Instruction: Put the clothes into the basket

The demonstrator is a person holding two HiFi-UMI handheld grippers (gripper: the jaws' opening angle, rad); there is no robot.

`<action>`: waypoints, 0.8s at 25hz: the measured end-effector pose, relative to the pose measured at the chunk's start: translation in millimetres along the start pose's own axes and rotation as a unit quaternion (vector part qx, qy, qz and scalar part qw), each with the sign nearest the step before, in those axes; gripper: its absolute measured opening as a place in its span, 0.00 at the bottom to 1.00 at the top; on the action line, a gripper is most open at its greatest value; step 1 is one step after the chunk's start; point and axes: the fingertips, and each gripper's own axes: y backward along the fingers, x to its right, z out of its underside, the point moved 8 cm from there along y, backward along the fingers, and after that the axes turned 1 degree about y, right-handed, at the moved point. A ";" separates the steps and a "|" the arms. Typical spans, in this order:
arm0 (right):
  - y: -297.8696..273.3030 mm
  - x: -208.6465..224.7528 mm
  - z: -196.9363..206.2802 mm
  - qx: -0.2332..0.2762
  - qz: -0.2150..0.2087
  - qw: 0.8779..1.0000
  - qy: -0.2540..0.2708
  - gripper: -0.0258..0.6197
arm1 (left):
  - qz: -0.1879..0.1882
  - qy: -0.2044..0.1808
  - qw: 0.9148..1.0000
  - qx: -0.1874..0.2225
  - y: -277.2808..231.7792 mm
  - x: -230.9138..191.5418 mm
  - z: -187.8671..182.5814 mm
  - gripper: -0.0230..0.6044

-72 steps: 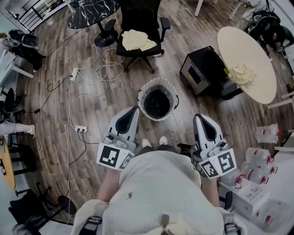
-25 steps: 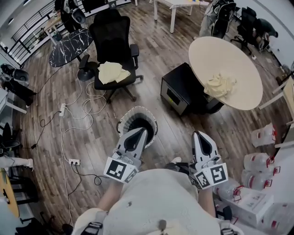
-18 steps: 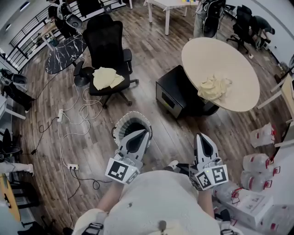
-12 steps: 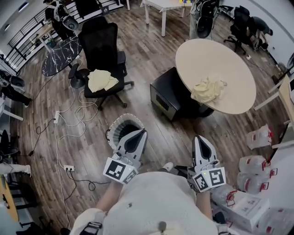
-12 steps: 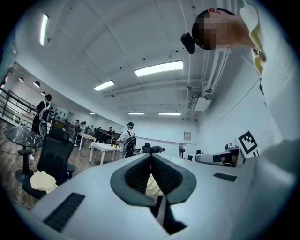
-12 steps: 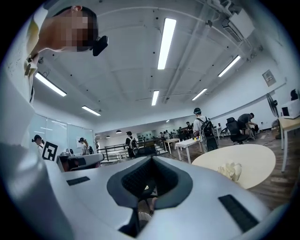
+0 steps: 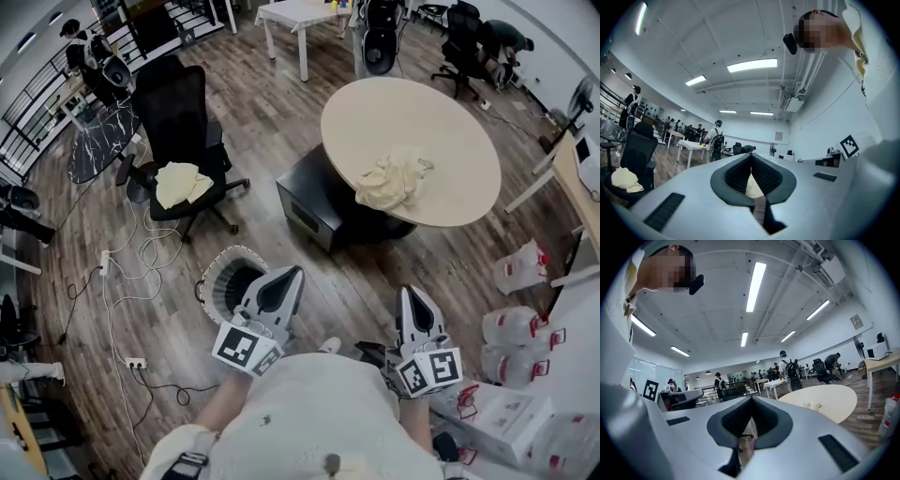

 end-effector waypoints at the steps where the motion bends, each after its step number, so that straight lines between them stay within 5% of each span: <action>1: 5.7 8.7 -1.4 0.000 0.005 1.000 -0.002 0.05 | 0.004 0.000 1.000 -0.002 -7.6 7.4 2.8 0.07; 20: 69.9 113.8 6.4 -0.004 0.128 0.991 -0.032 0.05 | 0.127 -0.007 0.991 -0.050 -134.2 83.1 44.4 0.07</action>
